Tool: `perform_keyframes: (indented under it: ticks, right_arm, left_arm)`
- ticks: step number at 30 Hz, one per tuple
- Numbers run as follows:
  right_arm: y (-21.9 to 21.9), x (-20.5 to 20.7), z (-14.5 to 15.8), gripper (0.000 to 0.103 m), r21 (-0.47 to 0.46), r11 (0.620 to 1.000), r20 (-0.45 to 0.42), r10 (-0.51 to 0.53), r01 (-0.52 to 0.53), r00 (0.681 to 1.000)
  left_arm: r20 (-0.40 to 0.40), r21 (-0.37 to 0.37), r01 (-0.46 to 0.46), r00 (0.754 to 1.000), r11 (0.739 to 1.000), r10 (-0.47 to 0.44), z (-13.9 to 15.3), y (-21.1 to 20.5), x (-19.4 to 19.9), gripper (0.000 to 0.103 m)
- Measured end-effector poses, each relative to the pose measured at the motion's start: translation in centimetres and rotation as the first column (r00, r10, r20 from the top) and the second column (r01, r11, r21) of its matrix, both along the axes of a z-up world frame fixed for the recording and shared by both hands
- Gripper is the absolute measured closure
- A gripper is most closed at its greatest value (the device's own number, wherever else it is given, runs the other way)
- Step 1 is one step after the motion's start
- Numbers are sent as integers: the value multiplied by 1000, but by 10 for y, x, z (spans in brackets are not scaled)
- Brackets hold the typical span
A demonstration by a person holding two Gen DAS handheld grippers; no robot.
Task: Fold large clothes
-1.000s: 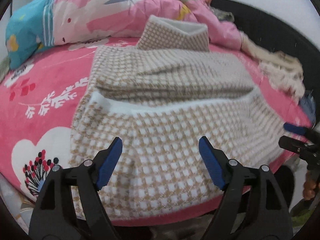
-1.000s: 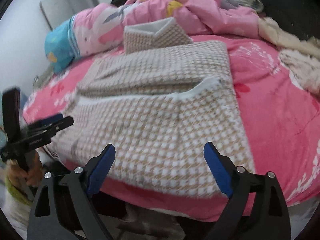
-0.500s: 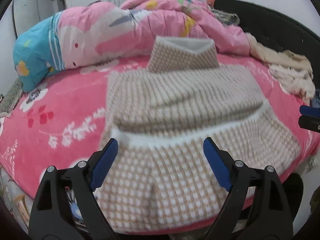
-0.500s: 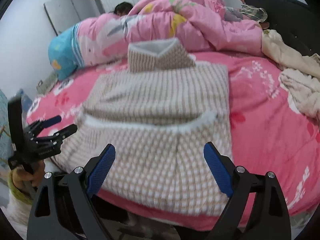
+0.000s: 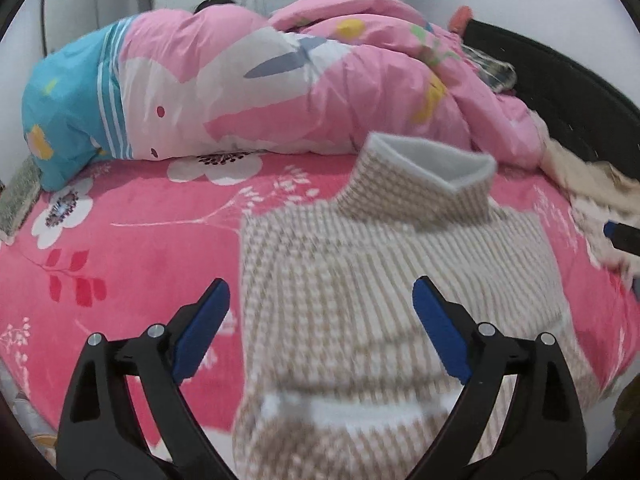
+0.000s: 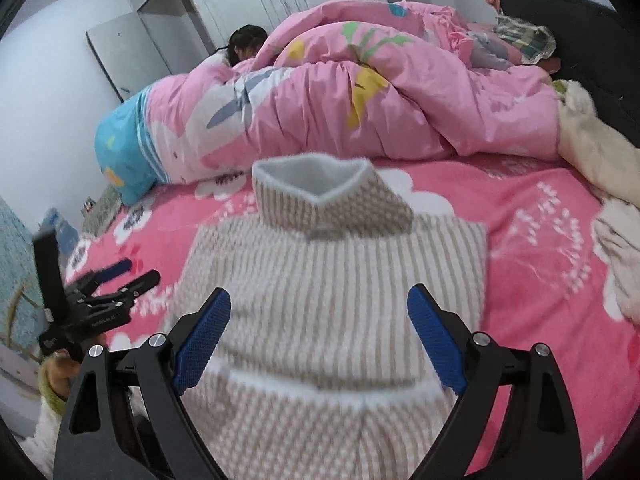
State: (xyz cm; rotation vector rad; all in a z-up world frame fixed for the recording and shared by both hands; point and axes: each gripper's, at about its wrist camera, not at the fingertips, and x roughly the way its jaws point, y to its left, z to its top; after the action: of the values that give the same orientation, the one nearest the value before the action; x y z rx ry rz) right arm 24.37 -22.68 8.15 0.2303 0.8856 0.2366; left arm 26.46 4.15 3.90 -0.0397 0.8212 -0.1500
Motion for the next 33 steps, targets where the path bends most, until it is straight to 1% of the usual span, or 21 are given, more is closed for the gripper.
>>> perform_keyframes:
  ticks: [2,6,11,13,14,15,16,17,18,20,21,22,23,24,25,27,28,29,30,32,33]
  right_arm:
    - [-5,29,-3,15,41,999,-17,-14,15,1000]
    - [-9,84,-13,15,93,995,-55,-22,27,998]
    - [-2,160,-27,16,92,995,-89,-16,24,996]
    - [1,189,-32,23,92,995,-95,-20,28,995]
    - [1,198,-34,33,98,995,-99,-23,33,995]
    - [0,213,-38,43,126,991,-110,-32,46,993]
    - [-1,222,-41,48,157,986,-119,-36,55,992]
    - [-2,236,-47,56,201,977,-133,-37,64,990]
    - [-3,243,-51,62,221,973,-145,-41,72,989]
    - [-3,260,-66,72,258,961,-199,-47,99,979]
    - [-1,263,-73,75,269,958,-230,-39,102,972]
    - [2,266,-80,78,274,956,-264,-26,100,964]
    - [8,267,-90,84,267,960,-306,1,84,952]
    - [12,265,-94,86,258,964,-318,16,70,948]
    - [19,260,-96,87,244,969,-321,42,40,946]
    - [30,246,-95,88,221,975,-300,101,-34,948]
    - [36,237,-93,88,203,976,-286,135,-78,949]
    - [44,224,-90,88,174,975,-270,180,-136,946]
    - [48,214,-89,88,159,973,-266,204,-166,942]
    - [59,193,-93,88,133,964,-277,259,-230,925]
    - [62,185,-97,88,123,961,-286,274,-248,918]
  left_arm:
    - [-9,-28,1,1000,1000,-1,-1,2,26,14]
    - [10,-37,21,1000,999,-21,-3,-12,64,14]
    - [5,-102,29,1000,994,-29,-8,-29,106,14]
    - [-6,-112,17,1000,994,-18,-14,-34,114,14]
    - [-11,-109,4,1000,994,-6,-17,-36,116,14]
    - [-24,-96,-24,999,995,22,-24,-38,119,14]
    - [-42,-83,-46,998,995,42,-32,-39,121,14]
    - [-62,-77,-55,997,996,50,-39,-39,123,14]
    - [-83,-72,-57,995,996,51,-47,-39,124,14]
    - [-123,-54,-57,991,997,50,-65,-42,126,20]
    - [-137,-46,-55,989,997,48,-71,-42,126,29]
    - [-148,-40,-54,988,998,47,-75,-42,125,35]
    - [-162,-35,-56,986,998,50,-81,-41,126,39]
    - [-168,-40,-62,984,997,54,-84,-38,126,47]
    - [-173,-50,-69,983,996,59,-85,-35,126,50]
    - [-171,-72,-82,983,994,68,-85,-27,126,61]
    - [-165,-88,-94,983,992,79,-83,-20,125,64]
    - [-158,-105,-103,984,989,86,-80,-14,125,65]
    - [-149,-122,-112,984,986,93,-78,-9,124,66]
    - [-108,-172,-112,990,979,94,-69,2,121,68]
    - [-81,-182,-106,992,978,93,-65,5,120,68]
